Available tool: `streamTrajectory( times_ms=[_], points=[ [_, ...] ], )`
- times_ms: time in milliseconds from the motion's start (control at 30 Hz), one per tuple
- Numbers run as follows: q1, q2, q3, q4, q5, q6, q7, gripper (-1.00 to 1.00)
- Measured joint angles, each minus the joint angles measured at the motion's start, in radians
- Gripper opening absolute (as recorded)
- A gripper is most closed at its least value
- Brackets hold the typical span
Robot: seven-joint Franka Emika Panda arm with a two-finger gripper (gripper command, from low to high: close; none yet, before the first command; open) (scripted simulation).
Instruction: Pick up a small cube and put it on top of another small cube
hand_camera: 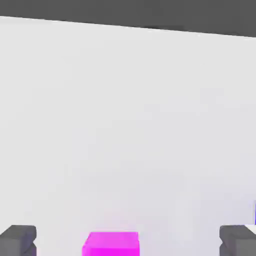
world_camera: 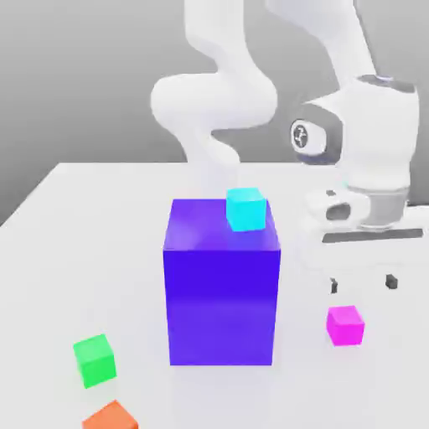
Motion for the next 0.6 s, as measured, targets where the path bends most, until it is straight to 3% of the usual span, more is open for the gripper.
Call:
streamTrajectory(
  times_ms=[200,233,467,600],
  points=[
    [0.177,0.219,-0.218,0.032,-0.225,0.16,0.185,0.0],
    [0.212,0.249,-0.258,0.039,-0.246,0.184,0.202,-1.0],
    [0.219,0.253,-0.266,0.04,-0.251,0.189,0.206,-1.0],
    [0.123,0.133,-0.138,0.01,-0.117,0.098,0.105,-1.0]
  ],
)
